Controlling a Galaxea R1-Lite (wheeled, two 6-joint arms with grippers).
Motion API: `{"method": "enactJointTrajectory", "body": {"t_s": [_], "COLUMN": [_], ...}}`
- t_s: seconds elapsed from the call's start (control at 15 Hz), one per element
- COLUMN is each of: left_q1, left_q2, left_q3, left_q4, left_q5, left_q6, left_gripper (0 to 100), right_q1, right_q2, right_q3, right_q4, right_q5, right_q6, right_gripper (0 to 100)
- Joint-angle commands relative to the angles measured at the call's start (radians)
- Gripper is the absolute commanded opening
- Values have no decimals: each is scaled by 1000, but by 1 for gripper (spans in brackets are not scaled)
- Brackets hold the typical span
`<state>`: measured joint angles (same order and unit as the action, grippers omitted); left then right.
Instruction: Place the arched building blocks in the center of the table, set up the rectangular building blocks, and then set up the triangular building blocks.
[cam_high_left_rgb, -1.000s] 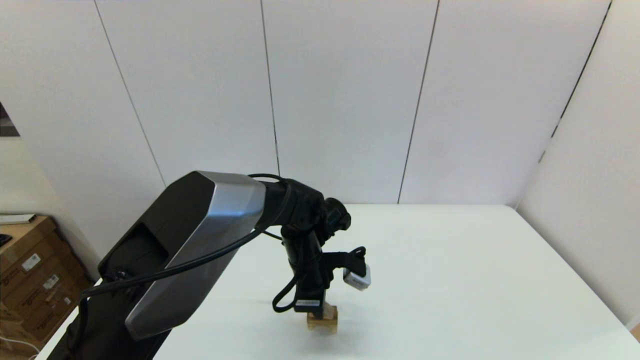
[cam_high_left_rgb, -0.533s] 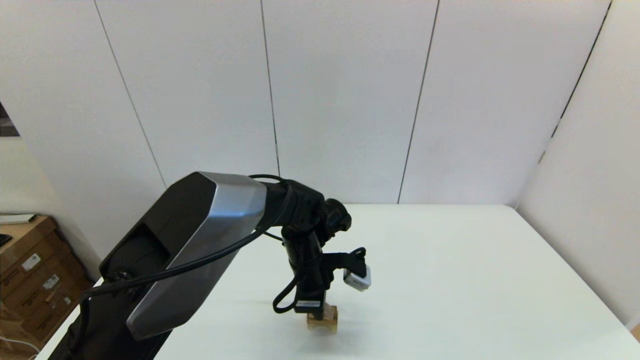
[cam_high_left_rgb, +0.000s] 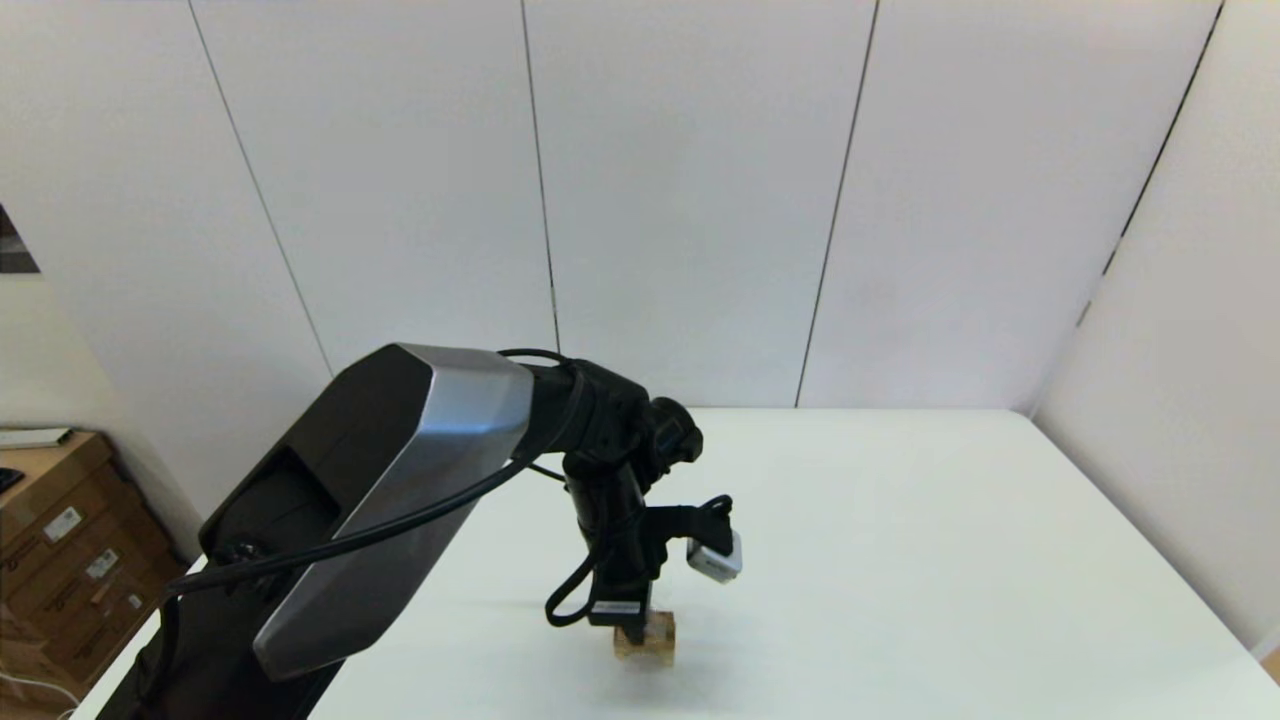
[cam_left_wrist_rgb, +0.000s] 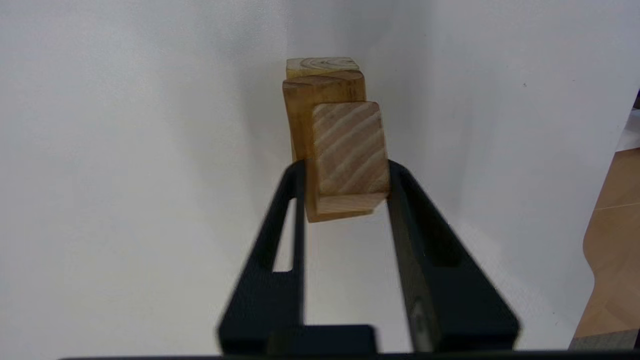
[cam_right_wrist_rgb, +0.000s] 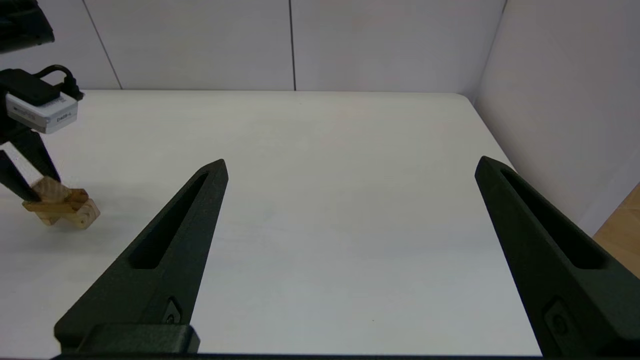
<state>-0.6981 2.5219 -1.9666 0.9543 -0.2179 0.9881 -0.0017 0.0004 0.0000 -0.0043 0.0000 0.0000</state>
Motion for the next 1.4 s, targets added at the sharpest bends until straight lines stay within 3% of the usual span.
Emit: {"method": "enactJointTrajectory", "body": {"t_s": [0.07,0.33,0.6,0.8,1.0,1.4], "left_q1": [0,3,109,233,284,641], "left_q2": [1,-17,-262,-606,-917,-1646], "left_q3": [0,-2,0,41,184,546], "left_q4": [4,-3,-19,-14,-19,-38], "left_q5": [-1,-1,26,153,281,311], "left_q6": [4,-19,-240,-462,-666,-618], "left_gripper": [100,100,100,100,100,100], "right_q1": [0,0,0,0,0,0], "right_q2": [-2,-2,-2,0,0,0], "right_q3": [0,0,0,0,0,0], "right_q4": [0,0,0,0,0,0], "right_q5": [0,0,0,0,2,0], "right_q6": [0,0,0,0,0,0], "right_gripper": [100,100,100,100,100,100]}}
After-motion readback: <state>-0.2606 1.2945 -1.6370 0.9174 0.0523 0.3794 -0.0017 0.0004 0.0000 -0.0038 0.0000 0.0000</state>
